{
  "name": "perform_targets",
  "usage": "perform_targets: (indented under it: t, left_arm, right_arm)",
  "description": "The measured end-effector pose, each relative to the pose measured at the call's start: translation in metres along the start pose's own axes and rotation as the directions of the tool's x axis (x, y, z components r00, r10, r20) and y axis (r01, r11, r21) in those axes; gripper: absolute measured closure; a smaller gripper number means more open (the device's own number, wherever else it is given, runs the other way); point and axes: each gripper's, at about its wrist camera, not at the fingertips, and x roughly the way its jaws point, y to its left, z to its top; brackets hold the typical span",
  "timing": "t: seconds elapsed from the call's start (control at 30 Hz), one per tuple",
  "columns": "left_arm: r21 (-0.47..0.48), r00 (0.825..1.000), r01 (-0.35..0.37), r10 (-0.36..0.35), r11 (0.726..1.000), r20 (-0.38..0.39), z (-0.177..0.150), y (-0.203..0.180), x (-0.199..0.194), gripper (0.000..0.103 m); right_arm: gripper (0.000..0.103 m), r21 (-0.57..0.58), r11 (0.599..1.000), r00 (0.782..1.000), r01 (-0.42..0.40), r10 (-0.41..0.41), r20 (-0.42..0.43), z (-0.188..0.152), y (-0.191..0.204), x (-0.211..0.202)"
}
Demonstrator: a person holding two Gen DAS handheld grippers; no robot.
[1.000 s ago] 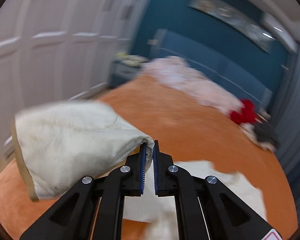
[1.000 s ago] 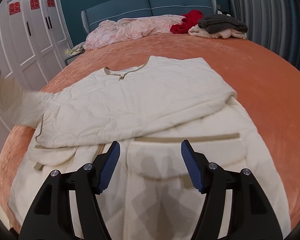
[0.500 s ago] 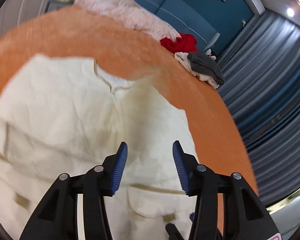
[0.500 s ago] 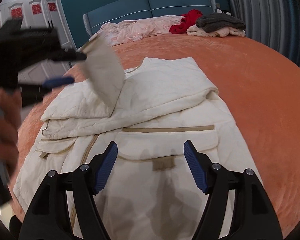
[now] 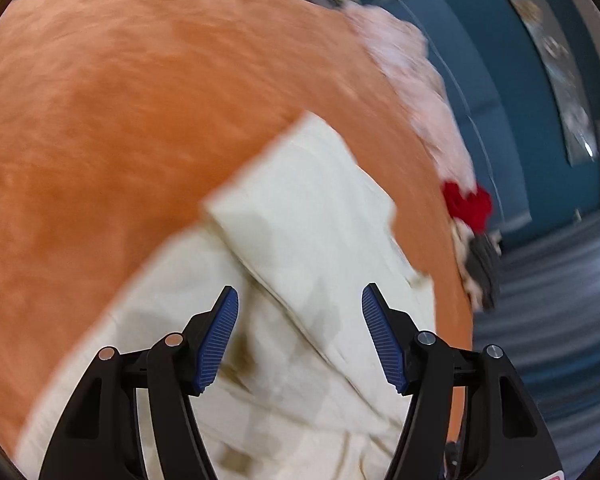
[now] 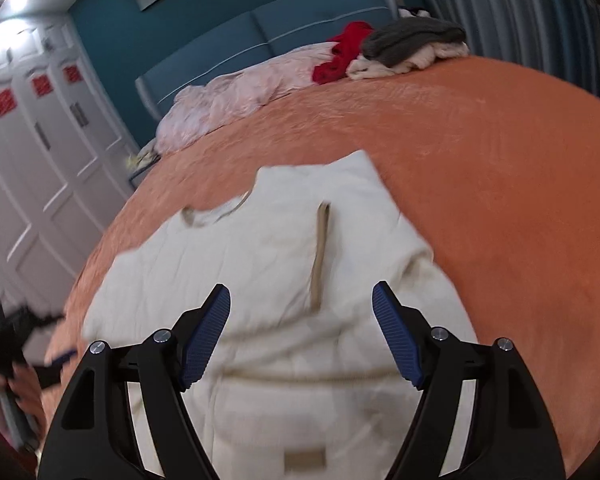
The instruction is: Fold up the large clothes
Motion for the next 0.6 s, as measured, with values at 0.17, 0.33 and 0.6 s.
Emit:
perform_targets:
  t: [0.17,0.33,0.6]
  left_arm:
    - [-0.032,1.0,-0.016,0.016,0.999,-0.006,0.024,0.011,0.02,0.041]
    - [-0.009,0.998,-0.055,0.055,0.998,-0.032,0.024,0.018,0.038,0.064]
    - [0.178,0.991,-0.129,0.118,0.976,0.067,0.018,0.001,0.015,0.097]
  right_arm:
    - [0.032,-0.001,1.0,0.997,0.021,-0.021,-0.073,0.018,0.0,0.041]
    - [0.064,0.03,0.999,0.982,-0.011,0.017,-0.189,0.013,0.002,0.079]
    - [0.1,-0.065,0.996,0.998,-0.064,0.064,-0.005,0.032,0.019,0.017]
